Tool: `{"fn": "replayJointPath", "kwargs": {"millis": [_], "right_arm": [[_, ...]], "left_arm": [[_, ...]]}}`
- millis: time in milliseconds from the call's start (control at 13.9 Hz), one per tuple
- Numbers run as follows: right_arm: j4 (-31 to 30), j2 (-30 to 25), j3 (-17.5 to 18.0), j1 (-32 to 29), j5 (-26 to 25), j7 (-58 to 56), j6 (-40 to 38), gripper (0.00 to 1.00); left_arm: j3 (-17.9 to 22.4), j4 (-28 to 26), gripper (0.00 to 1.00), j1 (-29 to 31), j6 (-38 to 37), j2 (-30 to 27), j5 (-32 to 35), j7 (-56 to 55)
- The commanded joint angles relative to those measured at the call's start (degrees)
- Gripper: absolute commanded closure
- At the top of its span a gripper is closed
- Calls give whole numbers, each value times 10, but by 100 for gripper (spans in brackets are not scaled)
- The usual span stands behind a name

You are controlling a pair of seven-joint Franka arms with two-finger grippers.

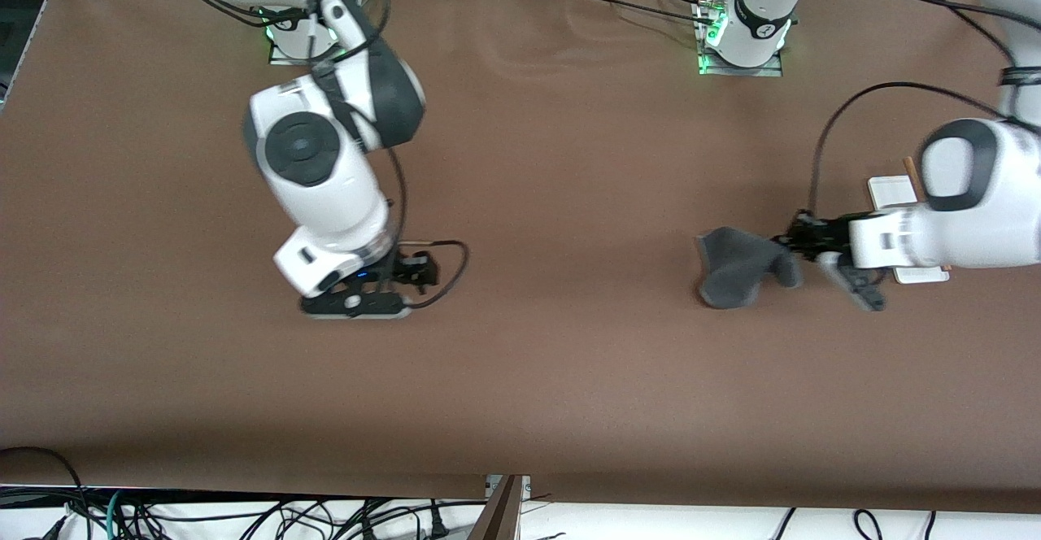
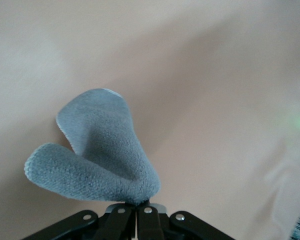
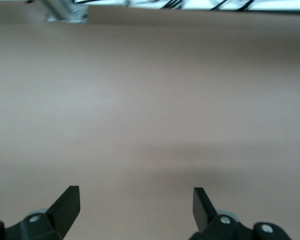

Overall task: Pass towel and hang on rack
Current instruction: 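Drape the towel over the wooden dowels with the left gripper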

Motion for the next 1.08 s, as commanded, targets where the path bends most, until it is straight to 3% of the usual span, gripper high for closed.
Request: {"fn": "replayJointPath", "kwargs": {"millis": [0,144,288,648,1008], "right_arm": [[-1,-25,2,-48,-5,-97,-52,0],[-4,-45,4,-96,1,-190,-71,0],[-29,-79,4,-128,0,-204,-73,0],[-174,-194,11,-216,1,-249,-66,0],[-245,-282,45,-262,-1,-249,-51,0]], "left_arm": [[-4,24,100,76,-82,-10,22,34],[-6,35,100,133,-120,-14,63,63],[-5,43,100,184,-147,-14,91,100],[-2,65,100,247,-143,-6,183,181],[1,87,100,295,-108,17,229,248]]}}
